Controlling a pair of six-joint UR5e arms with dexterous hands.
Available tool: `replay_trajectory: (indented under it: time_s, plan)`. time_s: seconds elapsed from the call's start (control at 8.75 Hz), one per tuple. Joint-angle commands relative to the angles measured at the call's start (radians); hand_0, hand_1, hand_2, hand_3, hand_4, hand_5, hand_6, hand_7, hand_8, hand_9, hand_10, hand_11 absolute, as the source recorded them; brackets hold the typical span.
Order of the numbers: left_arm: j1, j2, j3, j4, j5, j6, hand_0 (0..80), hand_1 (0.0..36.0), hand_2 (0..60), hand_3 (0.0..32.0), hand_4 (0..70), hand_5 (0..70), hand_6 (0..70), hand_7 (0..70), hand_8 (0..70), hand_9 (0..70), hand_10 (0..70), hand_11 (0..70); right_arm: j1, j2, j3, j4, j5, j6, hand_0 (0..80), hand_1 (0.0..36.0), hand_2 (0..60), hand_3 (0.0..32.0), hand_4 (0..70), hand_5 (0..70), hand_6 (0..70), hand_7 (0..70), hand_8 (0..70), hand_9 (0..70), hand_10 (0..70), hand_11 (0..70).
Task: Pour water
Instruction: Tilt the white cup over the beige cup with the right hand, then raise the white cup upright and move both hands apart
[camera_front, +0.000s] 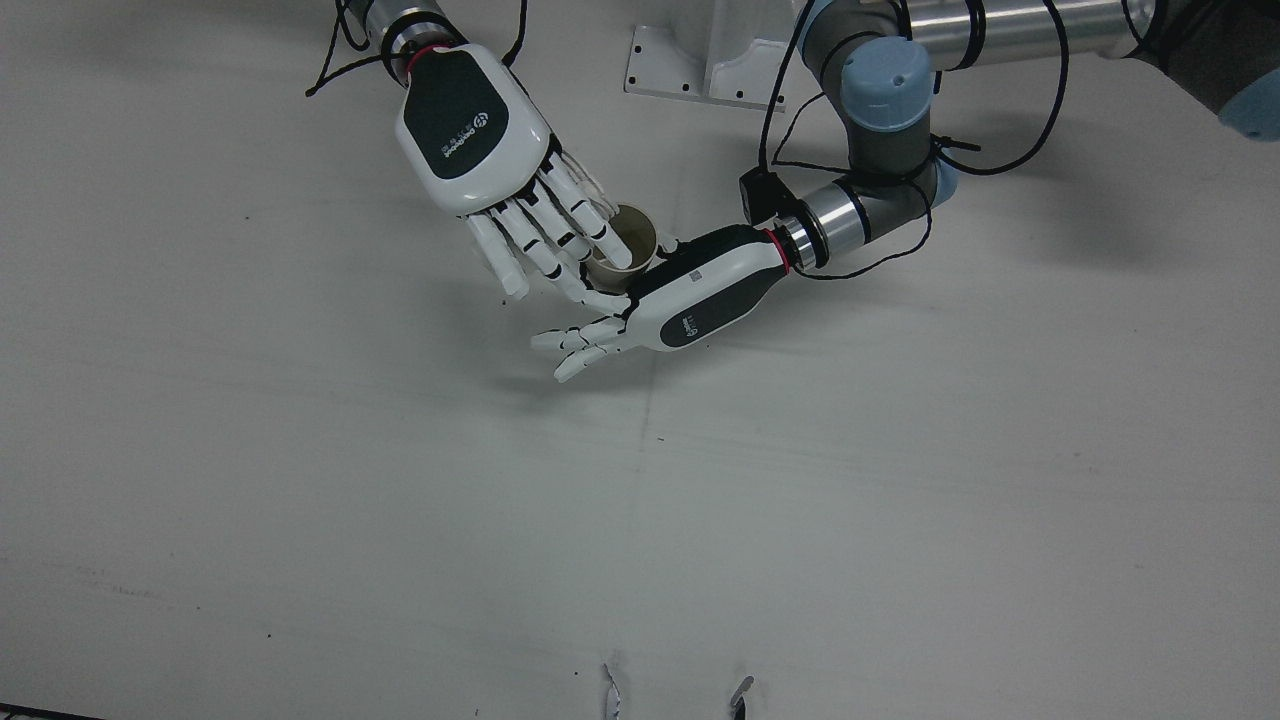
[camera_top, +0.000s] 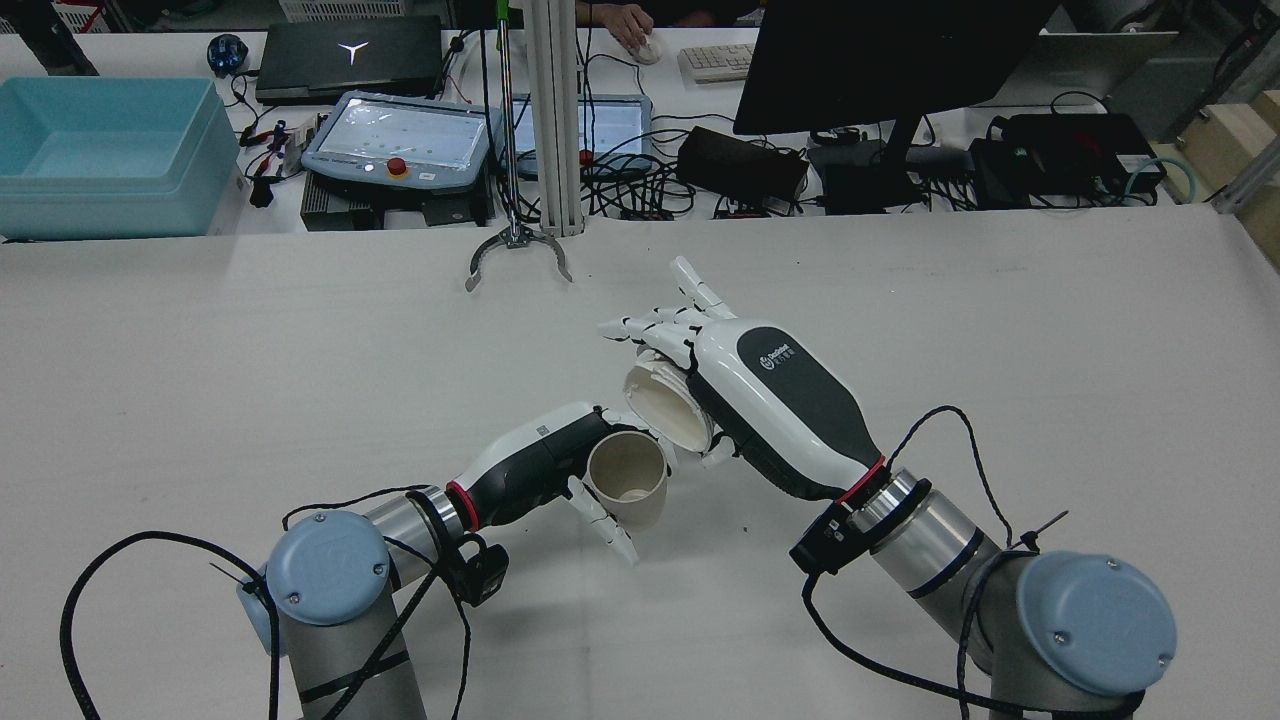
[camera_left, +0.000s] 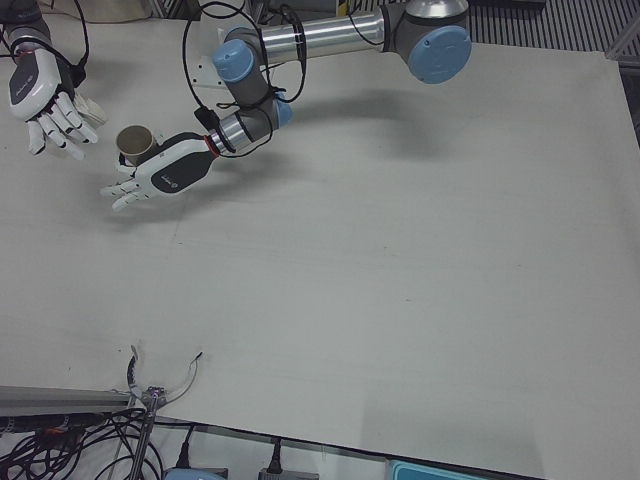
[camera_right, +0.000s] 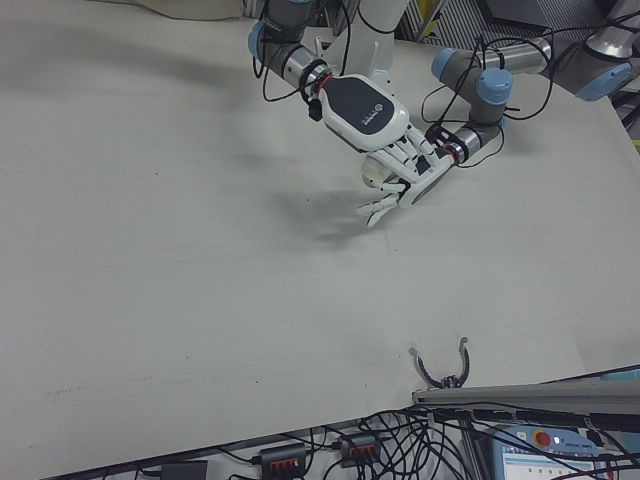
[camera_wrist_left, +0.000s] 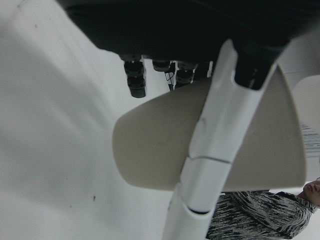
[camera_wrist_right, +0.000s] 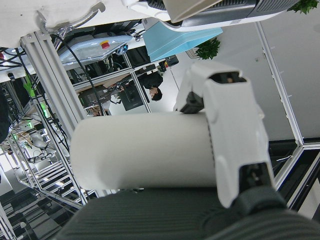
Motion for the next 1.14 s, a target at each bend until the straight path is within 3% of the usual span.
replay_trajectory:
  time_s: [0.0,0.23,0.34,0.46,0.57,0.8,0.91,1.03]
  plan:
    - [-0.003,0.001,-0.013,0.026,0.002,-0.005,80.0,36.0,0.0,0.0,54.7,70.0,11.7,11.7,2.4,0.9,9.1,17.5,0.001,0.007,0.073,-0.015,0.008,-0.011,80.0,36.0,60.0,0.0,11.2,18.1,41.3,48.4,19.0,25.3,0.0,0.0]
    - [-0.021,0.014,-0.078,0.061,0.003,-0.014,80.0,36.0,0.0,0.0,54.7,70.0,11.4,11.4,2.3,0.8,8.9,17.1,0.042,-0.006,0.179,0.006,0.169,0.082,75.3,36.0,60.0,0.0,10.0,17.9,40.6,41.1,19.4,24.7,0.0,0.0]
    - [-0.029,0.030,-0.105,0.081,0.003,-0.015,80.0,36.0,0.0,0.0,53.9,70.0,11.0,11.1,2.1,0.8,8.7,16.8,0.064,-0.023,0.173,0.006,0.206,0.266,70.0,36.0,60.0,0.0,12.4,18.3,43.6,43.2,22.1,28.3,0.0,0.0]
    - [-0.029,0.057,-0.125,0.083,0.003,-0.024,80.0,36.0,0.0,0.0,52.8,70.0,10.7,10.7,2.0,0.7,8.8,16.9,0.084,-0.034,0.173,0.003,0.229,0.440,61.6,36.0,60.0,0.0,6.1,17.5,41.3,40.5,23.8,31.1,0.0,0.0]
    - [-0.034,0.066,-0.129,0.084,0.003,-0.029,80.0,36.0,0.0,0.0,52.1,70.0,10.6,10.7,2.0,0.7,8.7,16.8,0.102,-0.066,0.172,-0.002,0.242,0.613,60.8,36.0,60.0,0.0,9.6,17.3,43.0,42.4,24.4,31.7,0.0,0.0]
    - [-0.096,0.120,-0.129,0.083,0.000,-0.070,80.0,36.0,0.0,0.0,51.8,70.0,10.5,10.5,1.9,0.7,8.6,16.6,0.108,-0.210,0.124,-0.003,0.317,1.034,61.7,36.0,60.0,0.0,16.0,17.3,45.6,46.6,24.5,30.9,0.0,0.0]
    - [-0.162,0.158,-0.136,0.083,0.002,-0.099,80.0,36.0,0.0,0.0,51.1,70.0,10.1,10.1,1.8,0.6,8.6,16.4,0.123,-0.271,0.091,-0.012,0.303,1.190,62.6,36.0,60.0,0.0,14.6,17.6,45.3,47.3,25.6,32.2,0.0,0.0]
    - [-0.220,0.210,-0.151,0.080,0.003,-0.113,80.0,36.0,0.0,0.0,50.9,70.0,9.7,9.8,1.6,0.5,8.5,16.2,0.154,-0.331,0.099,0.000,0.303,1.237,61.2,36.0,60.0,0.0,8.4,17.8,44.0,44.5,26.6,33.1,0.0,0.0]
